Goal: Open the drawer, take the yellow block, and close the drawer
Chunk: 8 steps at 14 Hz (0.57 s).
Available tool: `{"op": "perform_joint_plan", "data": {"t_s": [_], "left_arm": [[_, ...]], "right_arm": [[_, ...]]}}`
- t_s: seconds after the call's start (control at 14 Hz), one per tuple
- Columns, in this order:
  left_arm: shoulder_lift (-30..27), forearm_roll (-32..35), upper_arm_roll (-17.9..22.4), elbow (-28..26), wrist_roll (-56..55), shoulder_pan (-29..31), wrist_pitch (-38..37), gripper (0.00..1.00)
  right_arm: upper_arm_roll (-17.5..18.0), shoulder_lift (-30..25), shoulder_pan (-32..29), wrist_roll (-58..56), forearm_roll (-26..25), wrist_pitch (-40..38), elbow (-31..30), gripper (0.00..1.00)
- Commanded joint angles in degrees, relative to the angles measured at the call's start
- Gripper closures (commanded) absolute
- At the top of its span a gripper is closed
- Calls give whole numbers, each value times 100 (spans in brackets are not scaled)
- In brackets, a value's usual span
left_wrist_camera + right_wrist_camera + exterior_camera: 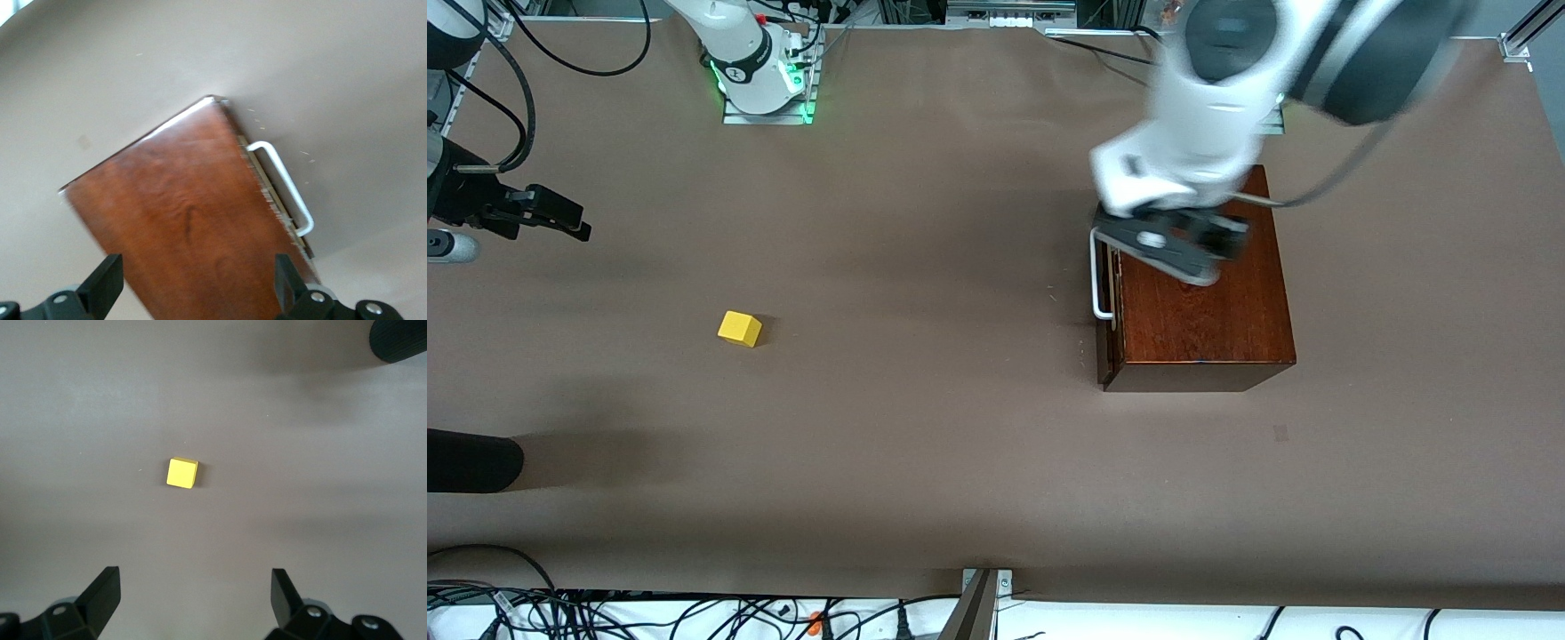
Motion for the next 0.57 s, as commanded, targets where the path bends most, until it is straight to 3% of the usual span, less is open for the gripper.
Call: {"op": "perform_joint_plan", "data": {"t_s": [0.0,0.21,0.5], "left_arm": [[-336,-353,-37,-33,-126,647,-186,0],[-661,-967,452,-435,-20,1220,-380,0],[-1293,-1066,1297,-1410,461,1230,23,0]], "right_arm": [[74,46,-102,-61,42,-134,140,0],[74,46,-102,-61,42,-125,140,0],[74,46,-102,-61,42,-125,140,0]]}}
